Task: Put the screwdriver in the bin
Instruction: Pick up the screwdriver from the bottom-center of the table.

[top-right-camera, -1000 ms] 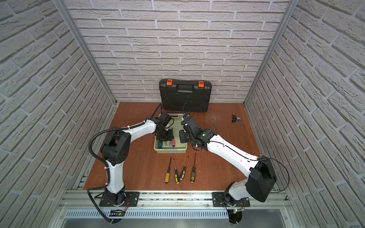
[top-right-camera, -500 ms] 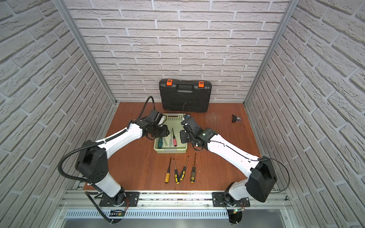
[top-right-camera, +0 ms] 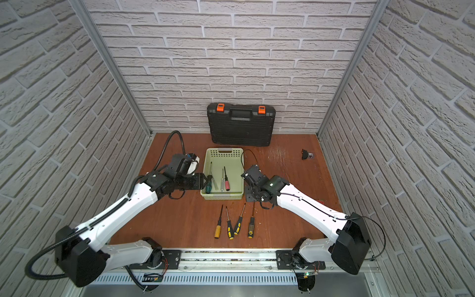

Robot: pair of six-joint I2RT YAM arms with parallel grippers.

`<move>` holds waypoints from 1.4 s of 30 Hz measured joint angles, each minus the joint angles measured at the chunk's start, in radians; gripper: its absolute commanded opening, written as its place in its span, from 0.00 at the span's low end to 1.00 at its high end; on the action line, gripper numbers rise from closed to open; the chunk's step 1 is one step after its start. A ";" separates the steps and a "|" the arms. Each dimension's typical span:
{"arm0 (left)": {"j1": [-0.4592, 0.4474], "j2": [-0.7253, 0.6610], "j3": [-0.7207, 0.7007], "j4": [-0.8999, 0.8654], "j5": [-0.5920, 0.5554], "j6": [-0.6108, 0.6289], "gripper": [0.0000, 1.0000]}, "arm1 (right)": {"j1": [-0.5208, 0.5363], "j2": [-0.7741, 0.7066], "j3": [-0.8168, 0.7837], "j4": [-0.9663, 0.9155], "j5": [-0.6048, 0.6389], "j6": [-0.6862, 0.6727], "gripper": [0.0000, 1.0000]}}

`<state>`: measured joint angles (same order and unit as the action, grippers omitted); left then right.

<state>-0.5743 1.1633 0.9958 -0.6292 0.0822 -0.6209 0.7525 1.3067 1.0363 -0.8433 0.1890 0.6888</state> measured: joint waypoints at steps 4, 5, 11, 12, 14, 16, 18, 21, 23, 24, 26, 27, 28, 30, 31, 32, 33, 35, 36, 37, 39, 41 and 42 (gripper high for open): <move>-0.021 -0.093 -0.106 0.000 -0.013 0.008 0.58 | 0.055 -0.003 -0.082 -0.012 -0.024 0.079 0.50; -0.025 -0.114 -0.137 -0.002 -0.015 0.008 0.58 | 0.070 -0.002 -0.102 -0.011 -0.036 0.103 0.51; -0.036 -0.227 -0.261 -0.028 -0.044 -0.008 0.59 | 0.208 0.069 -0.153 -0.003 -0.097 0.239 0.57; -0.036 -0.238 -0.266 -0.031 -0.050 -0.010 0.59 | 0.226 0.082 -0.158 0.004 -0.105 0.259 0.58; -0.036 -0.248 -0.268 -0.031 -0.061 -0.011 0.59 | 0.247 0.095 -0.166 0.013 -0.122 0.295 0.59; -0.036 -0.248 -0.268 -0.028 -0.069 -0.011 0.59 | 0.248 0.103 -0.166 0.016 -0.127 0.325 0.60; -0.036 -0.240 -0.268 -0.026 -0.074 -0.011 0.59 | 0.248 0.117 -0.167 0.021 -0.131 0.352 0.60; -0.036 -0.225 -0.268 -0.020 -0.074 -0.011 0.59 | 0.247 0.132 -0.188 0.035 -0.131 0.380 0.60; -0.036 -0.224 -0.272 -0.014 -0.074 -0.012 0.59 | 0.247 0.143 -0.198 0.036 -0.131 0.390 0.59; -0.036 -0.225 -0.275 -0.010 -0.074 -0.012 0.59 | 0.246 0.151 -0.200 0.038 -0.131 0.394 0.59; -0.036 -0.226 -0.280 -0.002 -0.074 -0.017 0.59 | 0.246 0.169 -0.201 0.043 -0.131 0.397 0.57; -0.036 -0.227 -0.282 -0.002 -0.074 -0.019 0.59 | 0.245 0.177 -0.203 0.047 -0.131 0.399 0.56; -0.036 -0.229 -0.283 -0.002 -0.074 -0.022 0.59 | 0.245 0.180 -0.207 0.055 -0.132 0.401 0.55; -0.036 -0.230 -0.283 0.000 -0.074 -0.026 0.59 | 0.244 0.182 -0.219 0.068 -0.130 0.404 0.54; -0.036 -0.231 -0.283 0.000 -0.074 -0.028 0.59 | 0.244 0.183 -0.224 0.073 -0.130 0.405 0.53; -0.036 -0.231 -0.283 0.000 -0.074 -0.029 0.59 | 0.242 0.185 -0.227 0.076 -0.129 0.406 0.51; -0.036 -0.231 -0.283 0.000 -0.074 -0.031 0.59 | 0.239 0.190 -0.228 0.078 -0.127 0.406 0.49; -0.036 -0.231 -0.283 0.000 -0.074 -0.034 0.59 | 0.235 0.204 -0.229 0.087 -0.126 0.406 0.45; -0.036 -0.231 -0.283 0.000 -0.074 -0.035 0.59 | 0.232 0.211 -0.229 0.094 -0.126 0.405 0.42; -0.036 -0.231 -0.283 0.000 -0.074 -0.036 0.59 | 0.230 0.218 -0.232 0.103 -0.126 0.404 0.40; -0.036 -0.231 -0.283 0.000 -0.074 -0.037 0.58 | 0.228 0.221 -0.239 0.113 -0.126 0.404 0.36; -0.036 -0.231 -0.283 -0.001 -0.074 -0.037 0.58 | 0.227 0.220 -0.242 0.115 -0.124 0.405 0.33; -0.036 -0.231 -0.283 -0.001 -0.074 -0.037 0.58 | 0.226 0.220 -0.242 0.114 -0.123 0.405 0.31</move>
<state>-0.6102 0.9325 0.7128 -0.6300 0.0082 -0.6582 0.9787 1.5265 0.7944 -0.7288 0.0662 1.0935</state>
